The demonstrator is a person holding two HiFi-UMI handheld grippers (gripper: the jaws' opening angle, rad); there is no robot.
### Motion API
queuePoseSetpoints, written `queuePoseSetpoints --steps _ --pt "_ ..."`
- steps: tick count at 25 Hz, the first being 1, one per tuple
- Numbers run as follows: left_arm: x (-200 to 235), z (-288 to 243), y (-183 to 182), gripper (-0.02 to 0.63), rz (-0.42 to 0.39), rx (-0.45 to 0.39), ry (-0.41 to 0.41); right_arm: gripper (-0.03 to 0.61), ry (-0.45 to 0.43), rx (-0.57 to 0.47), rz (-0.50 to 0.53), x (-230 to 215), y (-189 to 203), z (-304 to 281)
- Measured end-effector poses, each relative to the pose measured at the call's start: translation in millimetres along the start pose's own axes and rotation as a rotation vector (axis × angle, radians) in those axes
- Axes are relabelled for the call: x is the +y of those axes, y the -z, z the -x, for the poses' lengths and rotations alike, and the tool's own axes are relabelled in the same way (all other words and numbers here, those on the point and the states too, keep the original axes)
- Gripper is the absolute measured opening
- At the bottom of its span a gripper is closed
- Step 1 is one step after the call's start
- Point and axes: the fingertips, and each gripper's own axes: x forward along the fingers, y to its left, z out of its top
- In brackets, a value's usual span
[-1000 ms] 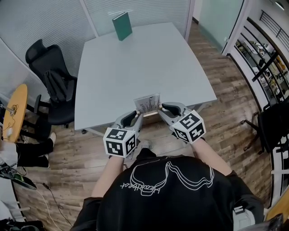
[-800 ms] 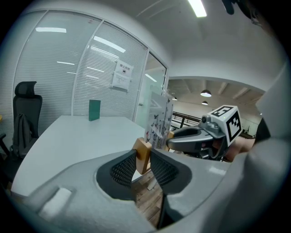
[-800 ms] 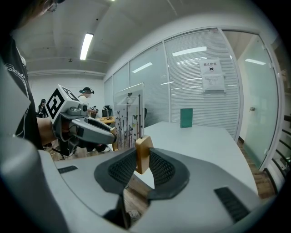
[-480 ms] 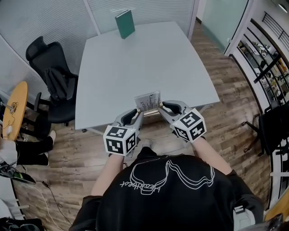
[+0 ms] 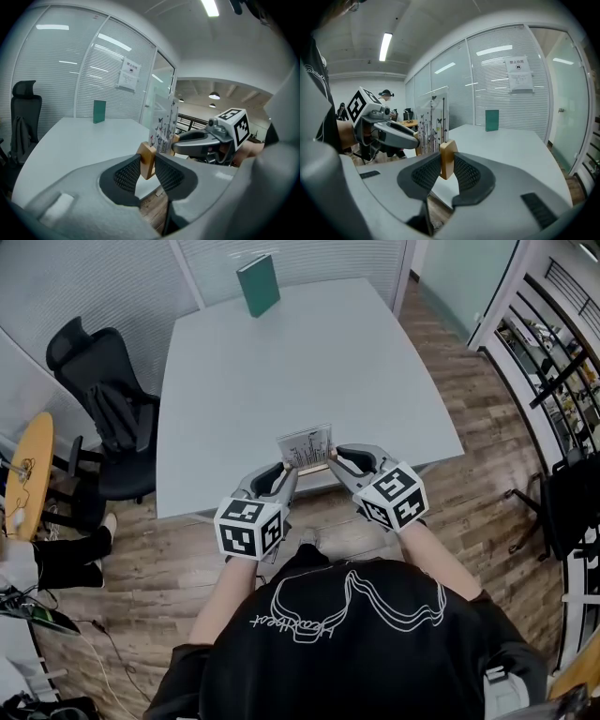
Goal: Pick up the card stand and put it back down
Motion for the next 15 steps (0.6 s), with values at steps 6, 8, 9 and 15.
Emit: queuePoseSetpoints --steps 6,8,9,15 --pt "22 -24 -3 0.101 0.002 0.025 0.007 0.089 0.008 0.015 -0.012 -20 1 -25" --pt "32 -32 -6 0.101 0.003 0.031 0.01 0.089 0.011 0.017 -0.013 -27 0 -35" --pt "36 -36 -6 0.101 0.004 0.036 0.011 0.089 0.012 0.019 -0.015 -30 -1 -41" --pt "61 -62 -5 0.101 0.007 0.067 0.019 0.089 0.019 0.039 -0.037 -49 5 -68"
